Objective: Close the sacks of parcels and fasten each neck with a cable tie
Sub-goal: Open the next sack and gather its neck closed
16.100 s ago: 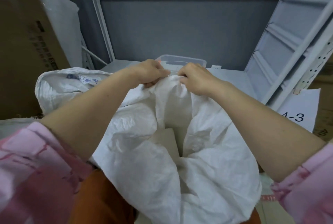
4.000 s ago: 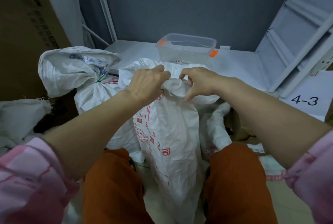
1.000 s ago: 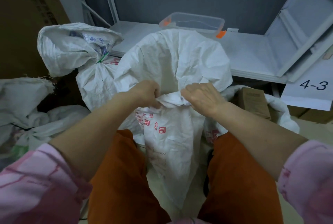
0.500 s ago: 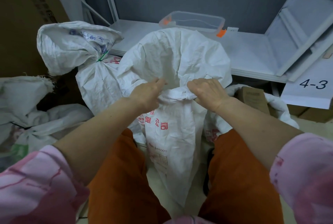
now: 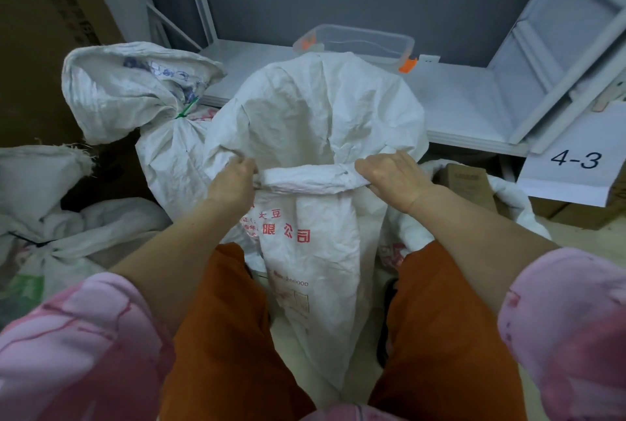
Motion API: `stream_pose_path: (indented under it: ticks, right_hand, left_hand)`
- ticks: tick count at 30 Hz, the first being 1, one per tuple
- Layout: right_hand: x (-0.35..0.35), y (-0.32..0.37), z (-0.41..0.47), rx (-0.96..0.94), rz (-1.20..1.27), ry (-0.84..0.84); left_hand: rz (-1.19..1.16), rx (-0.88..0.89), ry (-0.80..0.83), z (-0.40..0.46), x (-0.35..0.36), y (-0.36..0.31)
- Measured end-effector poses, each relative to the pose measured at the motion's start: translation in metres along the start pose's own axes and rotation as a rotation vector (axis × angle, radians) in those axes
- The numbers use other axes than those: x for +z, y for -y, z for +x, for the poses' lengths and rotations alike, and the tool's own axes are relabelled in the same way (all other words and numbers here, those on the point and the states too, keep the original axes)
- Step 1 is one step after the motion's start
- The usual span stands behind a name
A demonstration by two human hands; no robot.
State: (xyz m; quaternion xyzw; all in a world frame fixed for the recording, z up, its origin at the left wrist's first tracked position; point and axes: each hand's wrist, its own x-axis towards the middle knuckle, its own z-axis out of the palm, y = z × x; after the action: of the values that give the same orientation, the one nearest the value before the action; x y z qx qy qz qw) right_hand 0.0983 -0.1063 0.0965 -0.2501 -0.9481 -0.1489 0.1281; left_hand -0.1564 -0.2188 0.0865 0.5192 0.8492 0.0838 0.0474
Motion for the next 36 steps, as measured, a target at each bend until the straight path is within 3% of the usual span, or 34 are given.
stream_pose_path:
  ticks: [3, 7, 10, 15, 19, 22, 27, 29, 33, 36]
  right_hand:
    - [0.003, 0.004, -0.001, 0.012, 0.014, -0.031]
    - [0.003, 0.007, 0.005, 0.034, 0.067, -0.068]
    - [-0.003, 0.011, 0.006, 0.035, 0.129, -0.067]
    - [-0.022, 0.000, 0.007, 0.214, 0.277, 0.349]
    - [-0.029, 0.003, 0.017, 0.173, 0.120, 0.461]
    - [-0.028, 0.007, 0.014, 0.169, -0.055, 0.422]
    - [-0.026, -0.008, 0.008, 0.336, -0.049, 0.280]
    - [-0.022, -0.003, 0.010, 0.350, -0.030, 0.201]
    - [-0.011, 0.005, 0.006, 0.329, 0.029, 0.095]
    - [-0.009, 0.013, 0.006, 0.244, 0.139, -0.054]
  left_hand:
    - [0.083, 0.022, 0.039, -0.008, -0.004, -0.012]
    - [-0.001, 0.306, 0.133, -0.020, -0.014, -0.071]
    - [0.033, 0.258, 0.101, -0.018, -0.009, -0.084]
    - [0.182, 0.333, -0.105, -0.026, 0.003, -0.073]
    - [0.145, 0.365, -0.159, -0.030, 0.004, -0.064]
    - [0.085, 0.337, -0.186, -0.027, 0.007, -0.046]
    - [-0.051, 0.156, -0.210, -0.019, 0.005, -0.010]
    - [-0.062, 0.089, -0.124, -0.022, 0.001, -0.012]
    - [0.225, 0.098, 0.248, -0.028, -0.028, -0.038]
    - [0.151, 0.188, 0.258, -0.026, -0.056, -0.067]
